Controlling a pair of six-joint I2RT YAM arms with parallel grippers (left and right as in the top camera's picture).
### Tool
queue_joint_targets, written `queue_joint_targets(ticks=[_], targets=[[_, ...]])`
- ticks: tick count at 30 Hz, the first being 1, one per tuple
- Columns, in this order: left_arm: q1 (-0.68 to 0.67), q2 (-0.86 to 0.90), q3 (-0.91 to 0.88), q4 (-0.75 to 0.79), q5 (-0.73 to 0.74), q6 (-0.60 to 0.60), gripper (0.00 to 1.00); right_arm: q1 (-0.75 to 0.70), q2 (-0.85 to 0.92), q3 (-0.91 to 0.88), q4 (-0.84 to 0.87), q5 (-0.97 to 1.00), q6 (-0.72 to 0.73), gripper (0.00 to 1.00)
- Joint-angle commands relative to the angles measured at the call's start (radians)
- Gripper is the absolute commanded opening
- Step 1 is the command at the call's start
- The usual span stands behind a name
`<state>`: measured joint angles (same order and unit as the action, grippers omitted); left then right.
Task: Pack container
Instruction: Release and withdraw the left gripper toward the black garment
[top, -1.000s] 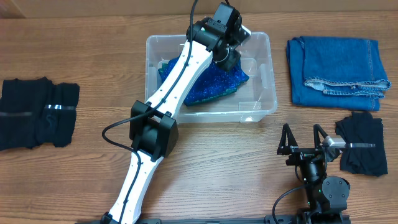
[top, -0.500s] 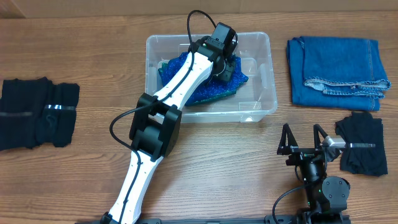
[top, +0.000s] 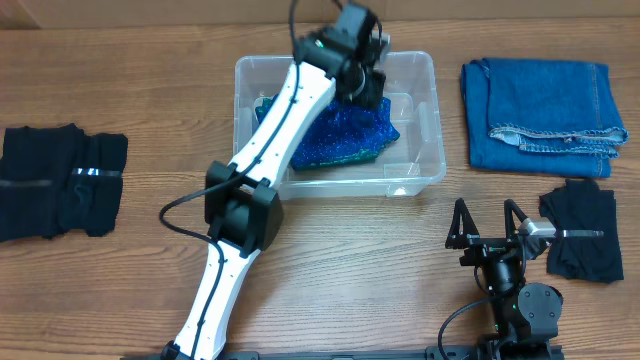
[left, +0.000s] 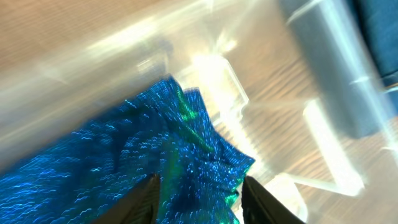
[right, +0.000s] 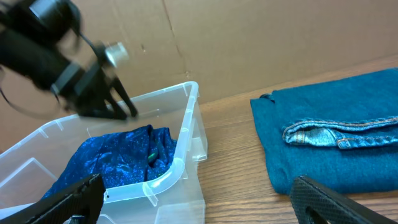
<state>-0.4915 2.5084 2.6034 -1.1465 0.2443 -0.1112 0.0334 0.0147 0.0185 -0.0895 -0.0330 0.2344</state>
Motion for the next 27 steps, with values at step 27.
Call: queue_joint_targets(ticks=[27], targets=[[0.632, -0.410, 0.282, -0.543, -0.317, 0.156, 0.88, -0.003, -0.010, -0.010, 0.006, 0.013, -0.007, 1.00]])
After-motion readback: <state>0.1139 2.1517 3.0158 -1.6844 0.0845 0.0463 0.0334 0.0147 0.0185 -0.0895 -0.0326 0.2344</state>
